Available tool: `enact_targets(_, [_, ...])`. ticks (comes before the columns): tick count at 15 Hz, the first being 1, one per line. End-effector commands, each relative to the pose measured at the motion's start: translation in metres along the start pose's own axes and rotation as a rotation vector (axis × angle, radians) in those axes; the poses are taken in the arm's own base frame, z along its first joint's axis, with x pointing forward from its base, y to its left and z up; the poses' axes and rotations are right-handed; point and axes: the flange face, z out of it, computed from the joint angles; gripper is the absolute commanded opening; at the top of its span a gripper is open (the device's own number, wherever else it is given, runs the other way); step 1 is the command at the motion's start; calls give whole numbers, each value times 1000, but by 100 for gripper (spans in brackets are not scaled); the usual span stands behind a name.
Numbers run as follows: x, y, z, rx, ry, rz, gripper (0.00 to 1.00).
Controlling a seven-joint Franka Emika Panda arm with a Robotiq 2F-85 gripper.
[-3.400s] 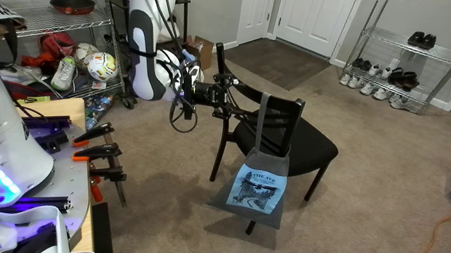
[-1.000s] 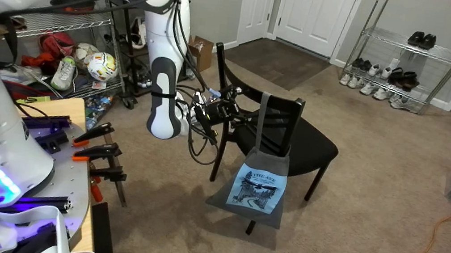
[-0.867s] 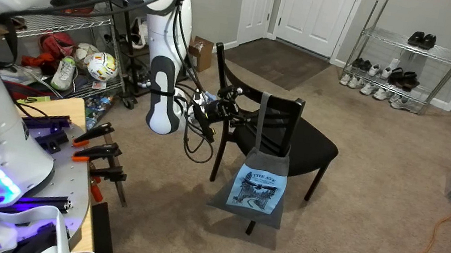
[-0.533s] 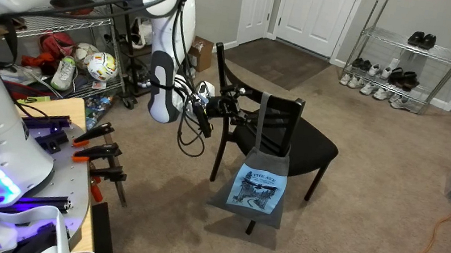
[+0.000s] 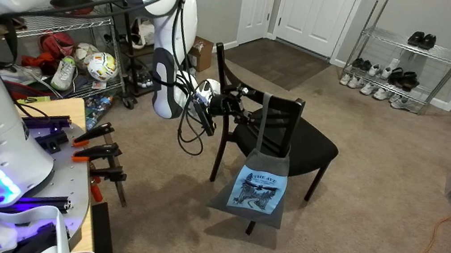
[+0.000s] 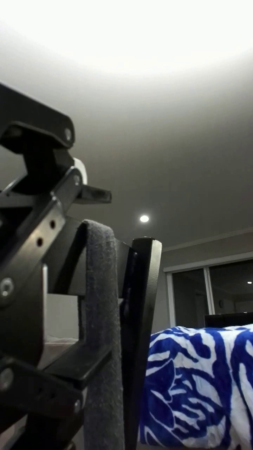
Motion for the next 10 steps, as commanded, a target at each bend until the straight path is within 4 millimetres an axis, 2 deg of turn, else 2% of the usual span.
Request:
enact_targets(1, [-7,0,7,-50,44,48,100])
enact_targets(6, [-10,-2,13,-83,74,63,100])
enact_targets(10, [-5,-1,-1,-82,151,89,100])
